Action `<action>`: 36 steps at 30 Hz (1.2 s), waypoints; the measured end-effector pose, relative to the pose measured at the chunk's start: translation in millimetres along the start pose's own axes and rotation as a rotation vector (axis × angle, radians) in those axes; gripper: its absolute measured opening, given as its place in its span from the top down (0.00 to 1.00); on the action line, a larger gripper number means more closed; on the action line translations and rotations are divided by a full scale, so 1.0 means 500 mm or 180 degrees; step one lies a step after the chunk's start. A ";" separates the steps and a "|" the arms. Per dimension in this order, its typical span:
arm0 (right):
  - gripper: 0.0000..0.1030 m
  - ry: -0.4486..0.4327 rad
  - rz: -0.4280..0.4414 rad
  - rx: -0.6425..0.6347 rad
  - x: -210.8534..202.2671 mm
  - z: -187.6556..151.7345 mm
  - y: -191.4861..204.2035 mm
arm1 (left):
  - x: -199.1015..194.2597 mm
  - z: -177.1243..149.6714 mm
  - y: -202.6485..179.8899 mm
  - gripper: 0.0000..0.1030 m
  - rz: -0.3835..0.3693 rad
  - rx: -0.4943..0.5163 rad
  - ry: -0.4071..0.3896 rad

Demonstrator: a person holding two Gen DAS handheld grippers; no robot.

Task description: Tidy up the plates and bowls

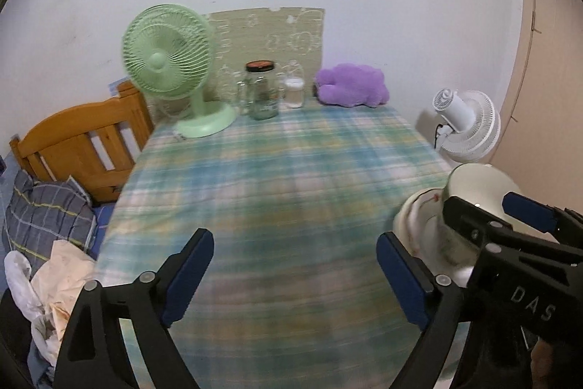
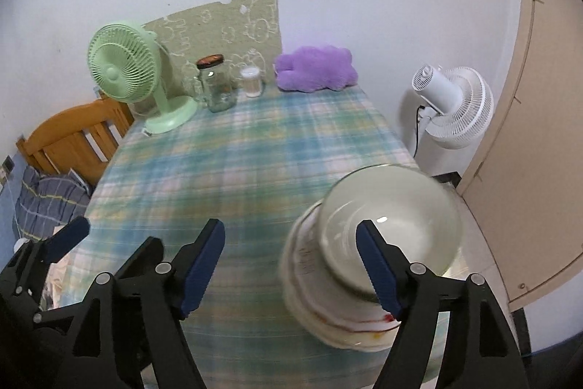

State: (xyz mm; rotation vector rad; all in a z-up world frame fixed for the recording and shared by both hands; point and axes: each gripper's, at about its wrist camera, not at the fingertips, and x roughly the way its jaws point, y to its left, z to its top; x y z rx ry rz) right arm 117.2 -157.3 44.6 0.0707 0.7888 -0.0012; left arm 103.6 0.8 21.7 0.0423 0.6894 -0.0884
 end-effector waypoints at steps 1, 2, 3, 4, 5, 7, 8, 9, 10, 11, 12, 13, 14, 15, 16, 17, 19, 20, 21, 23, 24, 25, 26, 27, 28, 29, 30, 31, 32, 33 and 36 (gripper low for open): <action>0.25 -0.0030 0.0006 -0.0010 -0.001 -0.008 0.013 | -0.004 -0.009 0.013 0.08 0.0018 -0.0011 -0.0014; 0.25 -0.0050 -0.0003 -0.0033 -0.001 -0.017 0.025 | -0.009 -0.019 0.027 0.07 0.0032 -0.0023 -0.0028; 0.25 -0.0060 -0.0012 -0.0061 -0.001 -0.025 0.035 | -0.014 -0.032 0.042 0.07 0.0059 -0.0049 -0.0046; 0.25 -0.0085 -0.0016 -0.0101 -0.001 -0.035 0.046 | -0.018 -0.043 0.052 0.06 0.0071 -0.0071 -0.0061; 0.25 -0.0104 -0.0026 -0.0124 -0.002 -0.044 0.053 | -0.022 -0.059 0.067 0.06 0.0100 -0.0109 -0.0086; 0.25 -0.0147 -0.0014 -0.0156 -0.004 -0.066 0.067 | -0.025 -0.084 0.085 0.06 0.0145 -0.0176 -0.0122; 0.24 -0.0168 -0.0001 -0.0160 -0.004 -0.078 0.072 | -0.027 -0.094 0.092 0.06 0.0165 -0.0202 -0.0133; 0.24 -0.0201 0.0017 -0.0169 -0.004 -0.090 0.077 | -0.030 -0.108 0.100 0.06 0.0194 -0.0236 -0.0164; 0.24 -0.0224 0.0022 -0.0177 -0.006 -0.107 0.082 | -0.034 -0.122 0.104 0.06 0.0242 -0.0252 -0.0194; 0.24 -0.0241 0.0015 -0.0181 -0.008 -0.121 0.086 | -0.038 -0.132 0.108 0.06 0.0273 -0.0252 -0.0218; 0.24 -0.0272 0.0018 -0.0182 -0.013 -0.138 0.089 | -0.045 -0.146 0.111 0.06 0.0311 -0.0243 -0.0283; 0.24 -0.0302 0.0026 -0.0172 -0.017 -0.152 0.090 | -0.053 -0.160 0.113 0.06 0.0378 -0.0230 -0.0341; 0.24 -0.0320 0.0036 -0.0165 -0.021 -0.165 0.091 | -0.056 -0.166 0.116 0.06 0.0423 -0.0232 -0.0350; 0.24 -0.0320 0.0052 -0.0164 -0.024 -0.179 0.092 | -0.062 -0.176 0.119 0.05 0.0438 -0.0251 -0.0355; 0.24 -0.0328 0.0060 -0.0159 -0.028 -0.189 0.093 | -0.067 -0.185 0.123 0.05 0.0424 -0.0274 -0.0373; 0.24 -0.0342 0.0058 -0.0155 -0.031 -0.200 0.094 | -0.072 -0.193 0.126 0.05 0.0424 -0.0297 -0.0389; 0.23 -0.0375 0.0057 -0.0144 -0.038 -0.218 0.095 | -0.079 -0.210 0.129 0.03 0.0440 -0.0292 -0.0431; 0.23 -0.0390 0.0045 -0.0137 -0.042 -0.223 0.094 | -0.078 -0.213 0.128 0.03 0.0450 -0.0271 -0.0427; 0.21 -0.0409 0.0022 -0.0122 -0.046 -0.229 0.091 | -0.077 -0.217 0.127 0.03 0.0447 -0.0243 -0.0417; 0.20 -0.0452 -0.0003 -0.0099 -0.052 -0.235 0.084 | -0.082 -0.222 0.123 0.03 0.0428 -0.0226 -0.0438; 0.19 -0.0478 -0.0024 -0.0086 -0.055 -0.238 0.080 | -0.085 -0.222 0.121 0.03 0.0418 -0.0231 -0.0454; 0.19 -0.0489 -0.0030 -0.0074 -0.058 -0.239 0.078 | -0.089 -0.222 0.118 0.03 0.0389 -0.0235 -0.0476; 0.19 -0.0502 -0.0027 -0.0057 -0.060 -0.239 0.073 | -0.092 -0.224 0.116 0.03 0.0381 -0.0237 -0.0484; 0.19 -0.0508 -0.0026 -0.0045 -0.062 -0.239 0.070 | -0.096 -0.222 0.113 0.03 0.0371 -0.0245 -0.0500; 0.19 -0.0520 -0.0025 -0.0045 -0.065 -0.240 0.067 | -0.098 -0.221 0.110 0.03 0.0353 -0.0247 -0.0516; 0.18 -0.0538 -0.0021 -0.0053 -0.067 -0.241 0.066 | -0.101 -0.221 0.106 0.02 0.0344 -0.0250 -0.0521; 0.18 -0.0553 -0.0026 -0.0064 -0.070 -0.243 0.066 | -0.103 -0.222 0.104 0.02 0.0336 -0.0252 -0.0522; 0.18 -0.0571 -0.0039 -0.0078 -0.073 -0.246 0.064 | -0.105 -0.223 0.100 0.01 0.0319 -0.0243 -0.0531; 0.18 -0.0591 -0.0060 -0.0088 -0.077 -0.249 0.063 | -0.109 -0.226 0.097 0.00 0.0305 -0.0232 -0.0545; 0.18 -0.0613 -0.0081 -0.0101 -0.080 -0.252 0.063 | -0.113 -0.229 0.091 0.00 0.0264 -0.0192 -0.0563; 0.18 -0.0631 -0.0111 -0.0114 -0.086 -0.263 0.060 | -0.117 -0.234 0.081 0.00 0.0270 -0.0161 -0.0554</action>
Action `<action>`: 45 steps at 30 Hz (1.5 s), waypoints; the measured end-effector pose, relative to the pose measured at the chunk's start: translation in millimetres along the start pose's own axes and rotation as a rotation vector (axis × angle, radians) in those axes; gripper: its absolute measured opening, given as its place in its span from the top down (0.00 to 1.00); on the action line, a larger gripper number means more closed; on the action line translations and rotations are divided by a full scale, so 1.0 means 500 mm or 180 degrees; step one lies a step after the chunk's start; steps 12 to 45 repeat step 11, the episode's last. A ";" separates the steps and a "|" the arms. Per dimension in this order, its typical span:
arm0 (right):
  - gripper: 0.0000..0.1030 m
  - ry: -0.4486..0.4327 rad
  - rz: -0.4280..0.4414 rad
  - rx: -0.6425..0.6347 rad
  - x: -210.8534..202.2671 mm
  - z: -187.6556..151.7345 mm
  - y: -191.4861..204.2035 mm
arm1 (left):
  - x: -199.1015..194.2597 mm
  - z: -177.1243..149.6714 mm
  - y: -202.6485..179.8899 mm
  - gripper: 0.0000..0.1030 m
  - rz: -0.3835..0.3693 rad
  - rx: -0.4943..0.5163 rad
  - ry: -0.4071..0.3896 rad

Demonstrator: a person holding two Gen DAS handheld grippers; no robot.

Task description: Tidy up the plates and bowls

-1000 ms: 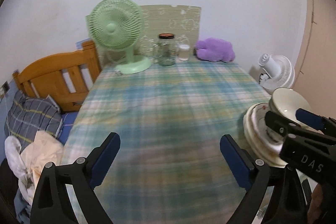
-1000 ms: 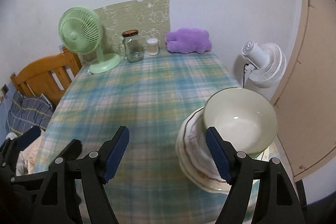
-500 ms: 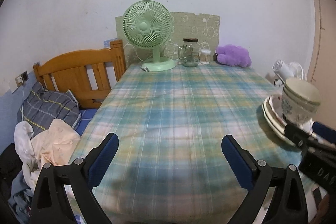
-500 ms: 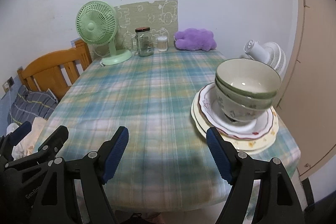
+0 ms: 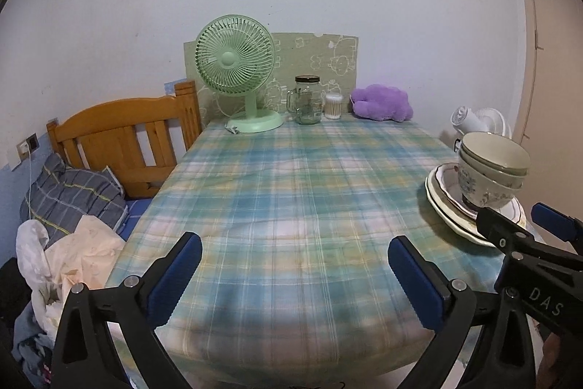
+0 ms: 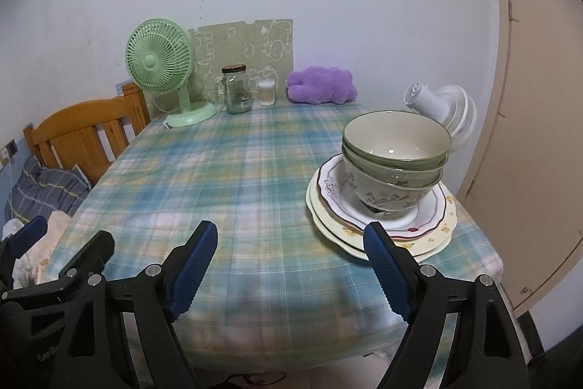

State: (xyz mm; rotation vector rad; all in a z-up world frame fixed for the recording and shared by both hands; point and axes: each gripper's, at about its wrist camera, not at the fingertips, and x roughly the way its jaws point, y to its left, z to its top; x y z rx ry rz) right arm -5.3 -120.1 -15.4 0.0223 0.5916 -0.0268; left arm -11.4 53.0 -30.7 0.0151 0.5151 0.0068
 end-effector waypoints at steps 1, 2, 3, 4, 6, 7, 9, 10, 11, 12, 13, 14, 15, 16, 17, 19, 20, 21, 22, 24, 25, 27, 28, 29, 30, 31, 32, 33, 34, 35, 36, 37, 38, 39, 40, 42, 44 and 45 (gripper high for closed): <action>0.18 0.0013 0.0005 0.0010 0.000 -0.002 -0.003 | 0.002 0.000 0.000 0.00 -0.0011 -0.0008 0.0017; 0.18 0.0028 0.0016 0.0015 0.000 -0.004 -0.005 | 0.001 -0.001 0.000 0.00 -0.0019 -0.0018 0.0026; 0.18 0.0032 0.0013 0.0017 0.000 -0.005 -0.006 | 0.001 0.000 0.000 0.00 -0.0021 -0.0023 0.0021; 0.18 0.0025 0.0007 0.0019 -0.002 -0.005 -0.006 | -0.001 0.001 0.000 0.00 -0.0023 -0.0024 0.0006; 0.18 -0.0003 0.0009 0.0006 -0.007 -0.005 -0.005 | -0.002 0.000 0.000 0.00 -0.0009 -0.0021 -0.0015; 0.18 -0.0014 0.0006 0.0001 -0.009 -0.005 -0.004 | -0.004 -0.002 0.000 0.00 -0.0005 -0.0027 -0.0018; 0.18 -0.0020 0.0010 0.0001 -0.012 -0.006 -0.002 | -0.006 -0.005 -0.001 0.00 -0.0011 -0.0042 -0.0010; 0.18 -0.0016 0.0008 -0.0001 -0.012 -0.006 -0.002 | -0.006 -0.006 -0.001 0.00 -0.0004 -0.0053 -0.0004; 0.18 -0.0013 0.0011 0.0000 -0.012 -0.006 -0.002 | -0.008 -0.006 0.000 0.00 -0.0001 -0.0057 -0.0003; 0.18 -0.0013 0.0011 0.0000 -0.012 -0.006 -0.002 | -0.008 -0.006 0.000 0.00 -0.0001 -0.0057 -0.0003; 0.18 -0.0013 0.0011 0.0000 -0.012 -0.006 -0.002 | -0.008 -0.006 0.000 0.00 -0.0001 -0.0057 -0.0003; 0.18 -0.0013 0.0011 0.0000 -0.012 -0.006 -0.002 | -0.008 -0.006 0.000 0.00 -0.0001 -0.0057 -0.0003; 0.18 -0.0013 0.0011 0.0000 -0.012 -0.006 -0.002 | -0.008 -0.006 0.000 0.00 -0.0001 -0.0057 -0.0003; 0.18 -0.0013 0.0011 0.0000 -0.012 -0.006 -0.002 | -0.008 -0.006 0.000 0.00 -0.0001 -0.0057 -0.0003; 0.18 -0.0013 0.0011 0.0000 -0.012 -0.006 -0.002 | -0.008 -0.006 0.000 0.00 -0.0001 -0.0057 -0.0003; 0.18 -0.0013 0.0011 0.0000 -0.012 -0.006 -0.002 | -0.008 -0.006 0.000 0.00 -0.0001 -0.0057 -0.0003; 0.18 -0.0013 0.0011 0.0000 -0.012 -0.006 -0.002 | -0.008 -0.006 0.000 0.00 -0.0001 -0.0057 -0.0003; 0.18 -0.0013 0.0011 0.0000 -0.012 -0.006 -0.002 | -0.008 -0.006 0.000 0.00 -0.0001 -0.0057 -0.0003; 0.18 -0.0013 0.0011 0.0000 -0.012 -0.006 -0.002 | -0.008 -0.006 0.000 0.00 -0.0001 -0.0057 -0.0003; 0.18 -0.0013 0.0011 0.0000 -0.012 -0.006 -0.002 | -0.008 -0.006 0.000 0.00 -0.0001 -0.0057 -0.0003; 0.18 -0.0013 0.0011 0.0000 -0.012 -0.006 -0.002 | -0.008 -0.006 0.000 0.00 -0.0001 -0.0057 -0.0003; 0.18 -0.0013 0.0011 0.0000 -0.012 -0.006 -0.002 | -0.008 -0.006 0.000 0.00 -0.0001 -0.0057 -0.0003; 0.18 -0.0013 0.0011 0.0000 -0.012 -0.006 -0.002 | -0.008 -0.006 0.000 0.00 -0.0001 -0.0057 -0.0003; 0.18 -0.0013 0.0011 0.0000 -0.012 -0.006 -0.002 | -0.008 -0.006 0.000 0.00 -0.0001 -0.0057 -0.0003; 0.18 -0.0013 0.0011 0.0000 -0.012 -0.006 -0.002 | -0.008 -0.006 0.000 0.00 -0.0001 -0.0057 -0.0003; 0.18 -0.0013 0.0011 0.0000 -0.012 -0.006 -0.002 | -0.008 -0.006 0.000 0.00 -0.0001 -0.0057 -0.0003; 0.18 -0.0013 0.0011 0.0000 -0.012 -0.006 -0.002 | -0.008 -0.006 0.000 0.00 -0.0001 -0.0057 -0.0003; 0.18 -0.0013 0.0011 0.0000 -0.012 -0.006 -0.002 | -0.008 -0.006 0.000 0.00 -0.0001 -0.0057 -0.0003; 0.18 -0.0013 0.0011 0.0000 -0.012 -0.006 -0.002 | -0.008 -0.006 0.000 0.00 -0.0001 -0.0057 -0.0003; 0.18 -0.0013 0.0011 0.0000 -0.012 -0.006 -0.002 | -0.008 -0.006 0.000 0.00 -0.0001 -0.0057 -0.0003; 0.18 -0.0013 0.0011 0.0000 -0.012 -0.006 -0.002 | -0.008 -0.006 0.000 0.00 -0.0001 -0.0057 -0.0003; 0.18 -0.0013 0.0011 0.0000 -0.012 -0.006 -0.002 | -0.008 -0.006 0.000 0.00 -0.0001 -0.0057 -0.0003; 0.18 -0.0013 0.0011 0.0000 -0.012 -0.006 -0.002 | -0.008 -0.006 0.000 0.00 -0.0001 -0.0057 -0.0003; 0.18 -0.0013 0.0011 0.0000 -0.012 -0.006 -0.002 | -0.008 -0.006 0.000 0.00 -0.0001 -0.0057 -0.0003; 0.18 -0.0013 0.0011 0.0000 -0.012 -0.006 -0.002 | -0.008 -0.006 0.000 0.00 -0.0001 -0.0057 -0.0003; 0.18 -0.0013 0.0011 0.0000 -0.012 -0.006 -0.002 | -0.008 -0.006 0.000 0.00 -0.0001 -0.0057 -0.0003; 0.18 -0.0013 0.0011 0.0000 -0.012 -0.006 -0.002 | -0.008 -0.006 0.000 0.00 -0.0001 -0.0057 -0.0003; 0.18 -0.0013 0.0011 0.0000 -0.012 -0.006 -0.002 | -0.008 -0.006 0.000 0.00 -0.0001 -0.0057 -0.0003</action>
